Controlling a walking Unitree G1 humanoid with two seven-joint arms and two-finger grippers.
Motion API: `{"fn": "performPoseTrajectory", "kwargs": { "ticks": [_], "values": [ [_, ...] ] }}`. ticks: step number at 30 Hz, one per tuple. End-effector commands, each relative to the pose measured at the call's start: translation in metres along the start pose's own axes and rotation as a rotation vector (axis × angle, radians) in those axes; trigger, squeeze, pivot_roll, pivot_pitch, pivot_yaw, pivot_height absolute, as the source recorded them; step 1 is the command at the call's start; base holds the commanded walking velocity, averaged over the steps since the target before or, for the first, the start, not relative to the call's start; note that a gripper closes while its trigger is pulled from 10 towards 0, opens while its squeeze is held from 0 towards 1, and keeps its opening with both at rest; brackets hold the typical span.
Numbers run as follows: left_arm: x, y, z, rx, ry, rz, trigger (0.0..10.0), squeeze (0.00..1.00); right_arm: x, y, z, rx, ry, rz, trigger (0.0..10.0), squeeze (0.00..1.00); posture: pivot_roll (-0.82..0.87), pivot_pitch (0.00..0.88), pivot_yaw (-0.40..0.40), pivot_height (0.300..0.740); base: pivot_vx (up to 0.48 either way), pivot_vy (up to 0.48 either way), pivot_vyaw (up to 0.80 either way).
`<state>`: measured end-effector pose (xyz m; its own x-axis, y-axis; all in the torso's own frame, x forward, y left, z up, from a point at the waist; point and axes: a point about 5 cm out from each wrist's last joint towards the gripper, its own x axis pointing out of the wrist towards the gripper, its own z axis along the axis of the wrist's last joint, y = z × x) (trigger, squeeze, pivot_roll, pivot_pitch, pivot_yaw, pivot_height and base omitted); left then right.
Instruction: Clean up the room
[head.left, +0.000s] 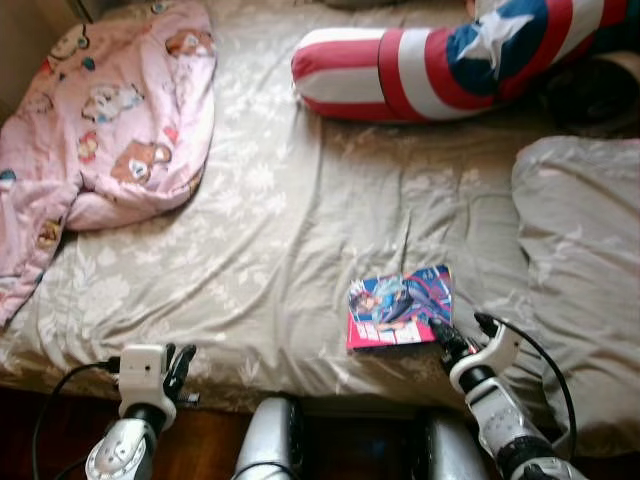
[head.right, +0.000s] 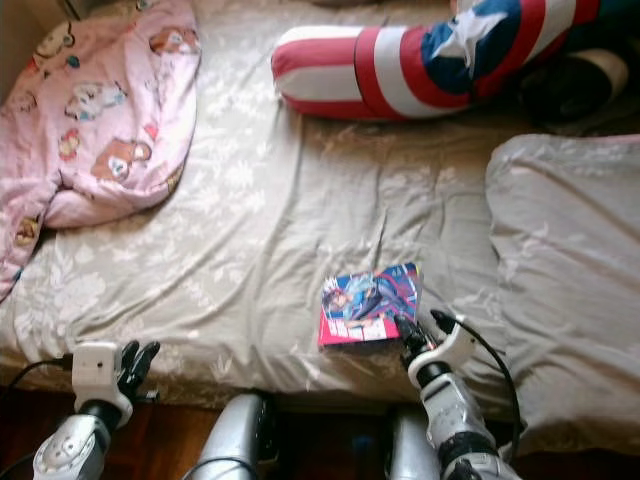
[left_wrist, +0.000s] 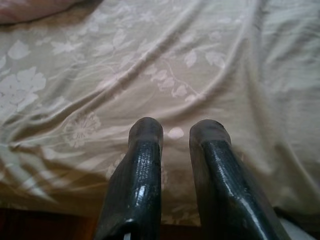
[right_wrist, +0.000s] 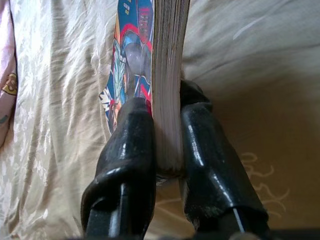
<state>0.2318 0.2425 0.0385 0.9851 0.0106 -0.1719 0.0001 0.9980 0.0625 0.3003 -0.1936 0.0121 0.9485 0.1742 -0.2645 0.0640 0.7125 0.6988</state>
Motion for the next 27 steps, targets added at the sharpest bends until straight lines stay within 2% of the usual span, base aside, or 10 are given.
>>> {"fn": "performPoseTrajectory", "kwargs": {
  "ticks": [1,6,10,15,22,23,24,25,26,27],
  "values": [
    [-0.01,0.004,-0.008,0.007,0.046,0.004,10.0,0.0,-0.004,-0.007,-0.004,-0.009,0.013,-0.042,10.0,0.0,0.15,0.376,0.132,0.644,0.0,0.0,0.0],
    [-0.019,0.003,-0.01,0.012,0.067,0.002,10.0,0.0,-0.005,-0.011,-0.006,-0.003,-0.001,-0.126,10.0,0.0,0.15,0.397,0.132,0.644,0.0,0.0,0.0],
    [-0.023,0.004,-0.01,0.014,0.077,0.004,10.0,0.0,-0.01,-0.017,-0.018,0.012,0.019,-0.189,10.0,0.0,0.16,0.407,0.136,0.644,0.0,0.0,0.0],
    [-0.025,0.006,-0.009,0.019,0.084,0.007,10.0,0.0,-0.015,-0.022,-0.026,0.026,0.035,-0.233,10.0,0.0,0.16,0.416,0.137,0.644,0.0,0.0,0.0],
    [-0.024,0.002,-0.008,0.013,0.091,0.005,10.0,0.0,-0.017,-0.026,-0.025,0.033,0.032,-0.26,10.0,0.0,0.16,0.424,0.131,0.644,0.0,0.0,0.0],
    [-0.025,0.001,-0.008,0.011,0.092,0.005,10.0,0.0,-0.016,-0.026,-0.024,0.03,0.032,-0.262,10.0,0.18,0.16,0.425,0.13,0.644,0.0,0.0,0.0],
    [-0.024,0.0,-0.008,0.009,0.092,0.006,10.0,0.0,-0.016,-0.026,-0.023,0.028,0.029,-0.263,10.0,0.22,0.16,0.426,0.13,0.644,0.0,0.0,0.0],
    [-0.024,0.0,-0.008,0.009,0.093,0.006,10.0,0.0,-0.015,-0.026,-0.022,0.029,0.028,-0.262,10.0,0.38,0.16,0.426,0.13,0.644,0.0,0.0,0.0],
    [-0.024,0.0,-0.008,0.007,0.095,0.005,10.0,0.0,-0.015,-0.025,-0.02,0.027,0.024,-0.264,10.0,0.81,0.16,0.427,0.129,0.644,0.0,0.0,0.0],
    [-0.024,-0.001,-0.008,0.007,0.095,0.005,10.0,0.0,-0.014,-0.025,-0.019,0.027,0.021,-0.266,10.0,0.8,0.16,0.427,0.129,0.644,0.0,0.0,0.0]
  ]
}}
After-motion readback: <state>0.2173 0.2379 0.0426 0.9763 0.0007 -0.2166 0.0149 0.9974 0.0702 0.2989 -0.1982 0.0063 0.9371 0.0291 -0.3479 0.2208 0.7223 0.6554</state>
